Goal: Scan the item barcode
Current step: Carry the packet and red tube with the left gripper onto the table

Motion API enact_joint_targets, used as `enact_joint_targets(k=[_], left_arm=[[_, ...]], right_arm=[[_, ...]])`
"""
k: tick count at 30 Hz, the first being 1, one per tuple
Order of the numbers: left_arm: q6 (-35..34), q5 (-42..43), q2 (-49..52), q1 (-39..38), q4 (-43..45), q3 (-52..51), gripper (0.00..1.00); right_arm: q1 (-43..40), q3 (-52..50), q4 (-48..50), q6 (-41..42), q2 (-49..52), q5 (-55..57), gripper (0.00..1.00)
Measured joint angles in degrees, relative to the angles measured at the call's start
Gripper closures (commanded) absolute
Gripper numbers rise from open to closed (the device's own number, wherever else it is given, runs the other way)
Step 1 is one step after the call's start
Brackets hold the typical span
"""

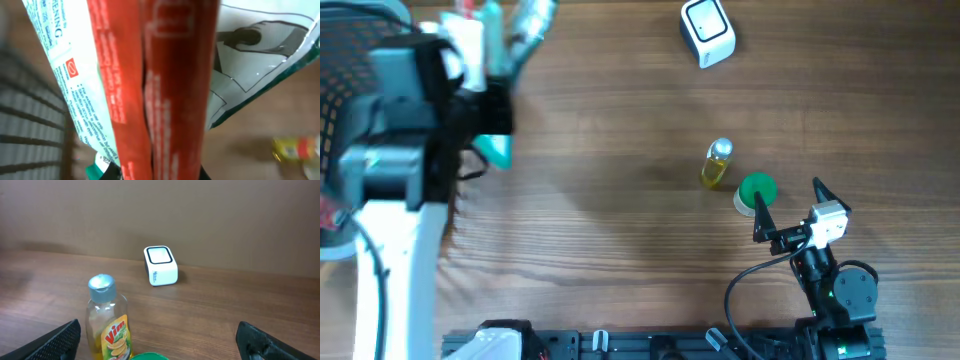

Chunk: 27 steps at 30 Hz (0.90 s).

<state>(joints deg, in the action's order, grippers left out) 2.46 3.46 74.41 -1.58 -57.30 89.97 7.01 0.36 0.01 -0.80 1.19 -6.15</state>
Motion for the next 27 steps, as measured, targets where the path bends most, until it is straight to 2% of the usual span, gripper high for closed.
enact_joint_targets(k=[1, 8, 13, 18, 21, 22, 24, 27], left_arm=[[-1.55, -0.07, 2.99, -3.63, -1.70, -0.11, 0.96], [-13.64, -2.01, 16.15, -14.45, -1.36, -4.39, 0.96], [-23.08, -11.91, 24.79, -24.02, 2.38, -7.80, 0.96], [-28.00, -17.68, 31.12, -31.80, 6.99, -9.05, 0.95], [-28.79, -18.78, 35.04, -35.10, 8.02, -9.11, 0.86], [-28.96, -19.37, 36.00, -35.69, 8.26, -9.09, 0.80], [-29.35, -20.17, 38.38, -36.79, 8.74, -9.11, 0.60], [-29.49, -20.37, 40.04, -37.66, 8.72, -9.22, 0.42]], right_arm=[[0.00, 0.00, 0.00, 0.00, 0.00, 0.00, 0.00], [0.00, 0.00, 0.00, 0.00, 0.04, 0.00, 0.00], [0.00, 0.00, 0.00, 0.00, 0.04, 0.00, 0.00], [0.00, 0.00, 0.00, 0.00, 0.04, 0.00, 0.00], [0.00, 0.00, 0.00, 0.00, 0.04, 0.00, 0.00], [0.00, 0.00, 0.00, 0.00, 0.04, 0.00, 0.00], [0.00, 0.00, 0.00, 0.00, 0.04, 0.00, 0.00], [0.00, 0.00, 0.00, 0.00, 0.04, 0.00, 0.00]])
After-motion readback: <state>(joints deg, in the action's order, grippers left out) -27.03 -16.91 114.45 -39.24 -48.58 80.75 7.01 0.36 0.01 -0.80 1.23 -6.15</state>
